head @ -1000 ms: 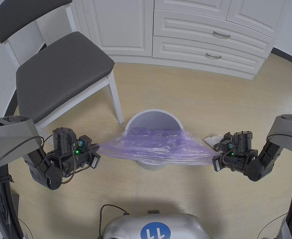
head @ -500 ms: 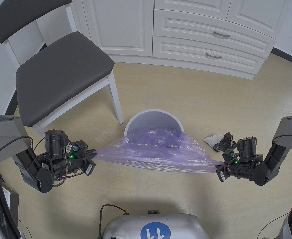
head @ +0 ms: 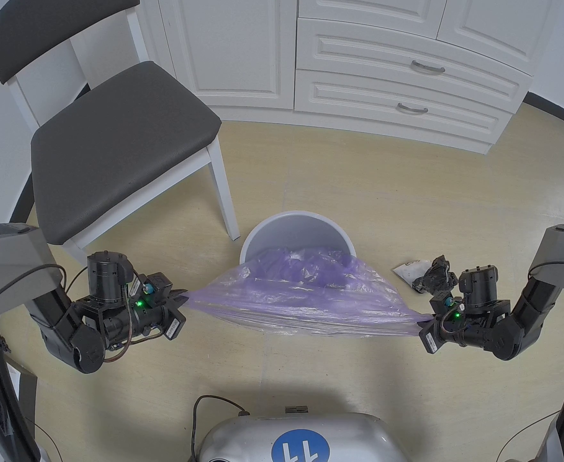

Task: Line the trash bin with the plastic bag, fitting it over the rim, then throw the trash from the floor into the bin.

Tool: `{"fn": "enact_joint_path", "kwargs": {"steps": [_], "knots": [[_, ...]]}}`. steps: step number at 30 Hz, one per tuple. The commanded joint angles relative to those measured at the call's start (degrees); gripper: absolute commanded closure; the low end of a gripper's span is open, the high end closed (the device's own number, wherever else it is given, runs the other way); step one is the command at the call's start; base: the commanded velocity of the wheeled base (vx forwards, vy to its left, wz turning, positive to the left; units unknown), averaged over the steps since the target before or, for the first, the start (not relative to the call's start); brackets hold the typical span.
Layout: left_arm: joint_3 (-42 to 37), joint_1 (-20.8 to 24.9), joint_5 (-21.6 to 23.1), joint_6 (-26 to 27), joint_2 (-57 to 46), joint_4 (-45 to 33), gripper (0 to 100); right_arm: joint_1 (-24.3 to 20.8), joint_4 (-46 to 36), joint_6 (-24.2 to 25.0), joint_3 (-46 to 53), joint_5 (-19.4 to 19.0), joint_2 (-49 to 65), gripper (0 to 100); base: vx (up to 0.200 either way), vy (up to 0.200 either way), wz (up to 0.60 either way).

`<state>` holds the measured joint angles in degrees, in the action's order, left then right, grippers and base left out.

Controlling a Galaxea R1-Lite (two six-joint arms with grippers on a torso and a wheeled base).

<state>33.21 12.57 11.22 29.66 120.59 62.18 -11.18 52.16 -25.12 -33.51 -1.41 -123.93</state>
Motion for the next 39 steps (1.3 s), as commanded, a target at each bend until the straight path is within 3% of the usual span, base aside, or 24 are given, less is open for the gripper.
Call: {"fn": "enact_joint_path", "kwargs": {"steps": [1, 7, 11, 13, 14, 17, 23, 33, 39], "knots": [[3.9, 0.8, -0.4, -0.6, 7.2, 1.6, 100, -1.0, 1.3, 2.9, -3.4, 0.6, -4.5, 100, 0.0, 0.0, 0.0], [5.9, 1.8, -3.6, -1.4, 10.0, 3.3, 100, -4.1, 9.5, 10.5, -6.4, 0.8, -10.4, 100, 0.0, 0.0, 0.0], [9.3, 4.4, -8.0, -8.3, 11.5, 6.4, 100, -5.4, 16.6, 13.7, -8.0, 1.3, -13.8, 100, 0.0, 0.0, 0.0], [9.6, 4.7, -8.6, -9.2, 11.7, 7.2, 100, -5.5, 17.2, 14.0, -8.2, 1.4, -14.0, 100, 0.0, 0.0, 0.0], [10.6, 6.3, -11.2, -11.9, 12.0, 12.5, 100, -6.0, 20.6, 16.2, -9.6, 2.0, -14.3, 100, 0.0, 0.0, 0.0], [11.1, 7.3, -12.6, -12.3, 11.9, 15.3, 100, -6.4, 23.0, 18.4, -10.2, 2.1, -14.3, 100, 0.0, 0.0, 0.0], [11.3, 8.0, -13.4, -13.3, 11.7, 16.0, 100, -5.9, 23.7, 19.0, -10.9, 2.3, -14.1, 100, 0.0, 0.0, 0.0], [12.9, 4.7, -13.5, -12.9, 13.1, 8.6, 100, -4.9, 19.6, 18.3, -11.4, 3.7, -15.6, 100, 0.0, 0.0, 0.0], [14.4, 4.0, -13.6, -12.8, 14.0, 8.0, 100, -4.9, 19.4, 18.0, -11.6, 3.7, -16.2, 100, 0.0, 0.0, 0.0]]}}
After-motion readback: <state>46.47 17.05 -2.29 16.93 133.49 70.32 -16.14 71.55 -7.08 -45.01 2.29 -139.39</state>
